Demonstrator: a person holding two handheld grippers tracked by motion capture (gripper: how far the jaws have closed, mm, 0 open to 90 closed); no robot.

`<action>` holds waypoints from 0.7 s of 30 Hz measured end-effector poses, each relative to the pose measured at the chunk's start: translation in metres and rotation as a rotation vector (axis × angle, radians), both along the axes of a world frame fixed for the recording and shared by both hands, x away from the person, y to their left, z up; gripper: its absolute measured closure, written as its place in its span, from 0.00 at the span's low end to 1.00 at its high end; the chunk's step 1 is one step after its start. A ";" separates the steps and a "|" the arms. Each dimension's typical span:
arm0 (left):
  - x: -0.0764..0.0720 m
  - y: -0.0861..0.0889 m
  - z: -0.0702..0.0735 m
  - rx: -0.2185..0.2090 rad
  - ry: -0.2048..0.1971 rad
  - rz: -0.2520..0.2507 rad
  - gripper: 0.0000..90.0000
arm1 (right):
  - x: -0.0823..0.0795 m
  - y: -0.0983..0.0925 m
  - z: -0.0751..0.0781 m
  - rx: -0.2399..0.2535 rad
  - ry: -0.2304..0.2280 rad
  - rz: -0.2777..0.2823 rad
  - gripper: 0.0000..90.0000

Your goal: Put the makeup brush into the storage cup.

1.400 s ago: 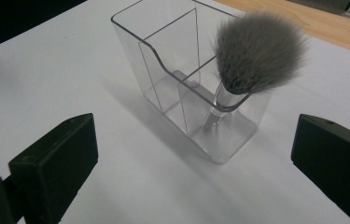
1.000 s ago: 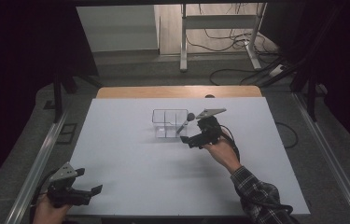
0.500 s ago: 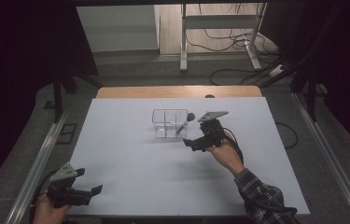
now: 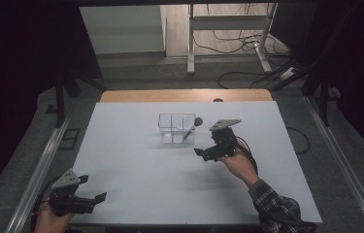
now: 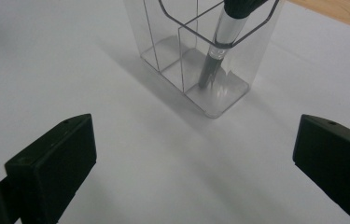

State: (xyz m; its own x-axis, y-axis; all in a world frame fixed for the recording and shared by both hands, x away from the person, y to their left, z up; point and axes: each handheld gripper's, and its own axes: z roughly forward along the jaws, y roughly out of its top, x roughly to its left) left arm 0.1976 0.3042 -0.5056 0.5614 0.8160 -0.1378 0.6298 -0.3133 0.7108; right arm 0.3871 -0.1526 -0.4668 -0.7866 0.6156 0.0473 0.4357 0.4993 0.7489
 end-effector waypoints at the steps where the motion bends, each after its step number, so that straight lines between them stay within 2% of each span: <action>1: 0.000 0.000 0.000 -0.001 0.000 0.000 0.03 | -0.001 -0.001 0.000 0.001 0.001 0.000 0.00; 21: 0.000 0.000 0.000 0.001 0.005 -0.001 0.03 | -0.014 -0.015 0.001 0.009 -0.001 -0.007 0.00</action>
State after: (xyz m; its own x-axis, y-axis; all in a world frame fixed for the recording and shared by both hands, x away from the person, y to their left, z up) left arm 0.1979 0.3041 -0.5061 0.5613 0.8156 -0.1402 0.6332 -0.3142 0.7074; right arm 0.3726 -0.1673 -0.4661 -0.7826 0.6203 0.0520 0.4381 0.4895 0.7540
